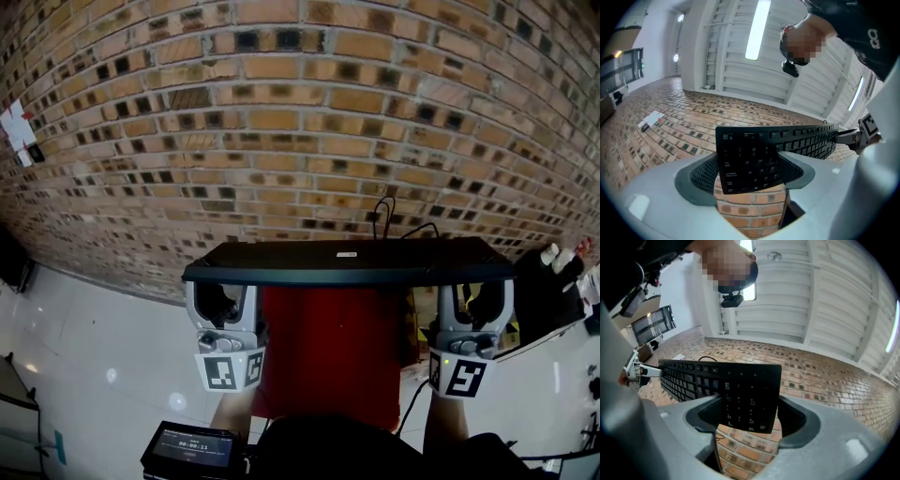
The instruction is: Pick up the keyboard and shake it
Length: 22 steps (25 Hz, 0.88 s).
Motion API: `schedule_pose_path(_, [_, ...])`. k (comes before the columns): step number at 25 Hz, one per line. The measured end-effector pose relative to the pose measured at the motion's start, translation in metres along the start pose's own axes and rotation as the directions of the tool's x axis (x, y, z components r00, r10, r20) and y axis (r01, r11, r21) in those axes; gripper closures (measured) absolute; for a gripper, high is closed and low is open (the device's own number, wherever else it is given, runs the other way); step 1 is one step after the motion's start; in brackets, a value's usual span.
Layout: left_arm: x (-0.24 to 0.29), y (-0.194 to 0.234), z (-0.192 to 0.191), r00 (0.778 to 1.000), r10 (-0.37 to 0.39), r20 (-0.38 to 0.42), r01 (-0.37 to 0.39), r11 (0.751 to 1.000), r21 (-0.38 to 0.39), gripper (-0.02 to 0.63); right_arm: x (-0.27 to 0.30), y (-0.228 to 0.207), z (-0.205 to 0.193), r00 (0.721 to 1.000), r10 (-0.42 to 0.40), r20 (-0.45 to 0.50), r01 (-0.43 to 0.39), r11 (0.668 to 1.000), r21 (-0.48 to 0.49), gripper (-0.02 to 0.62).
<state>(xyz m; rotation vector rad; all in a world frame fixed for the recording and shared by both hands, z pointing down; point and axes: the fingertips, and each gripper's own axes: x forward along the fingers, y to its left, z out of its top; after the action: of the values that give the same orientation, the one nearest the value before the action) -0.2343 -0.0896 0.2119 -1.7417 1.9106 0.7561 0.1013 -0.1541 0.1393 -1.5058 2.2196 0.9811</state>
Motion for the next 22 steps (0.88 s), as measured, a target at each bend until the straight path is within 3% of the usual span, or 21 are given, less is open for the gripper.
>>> schedule_pose_path(6, [0.027, -0.047, 0.036, 0.987, -0.147, 0.062, 0.137, 0.980, 0.144, 0.202, -0.036, -0.039, -0.023, 0.989, -0.147, 0.000, 0.145, 0.980, 0.137, 0.261])
schedule_pose_path(12, [0.033, -0.093, 0.046, 0.964, -0.259, 0.051, 0.240, 0.941, 0.237, 0.202, -0.075, -0.069, -0.043, 0.965, -0.261, -0.031, 0.260, 0.935, 0.241, 0.261])
schedule_pose_path(16, [0.036, -0.115, 0.043, 0.953, -0.301, 0.034, 0.284, 0.926, 0.248, 0.202, -0.095, -0.082, -0.056, 0.954, -0.291, -0.067, 0.298, 0.918, 0.260, 0.261])
schedule_pose_path(22, [0.034, -0.125, 0.040, 0.948, -0.316, 0.024, 0.301, 0.922, 0.242, 0.202, -0.105, -0.090, -0.057, 0.949, -0.305, -0.076, 0.314, 0.915, 0.255, 0.261])
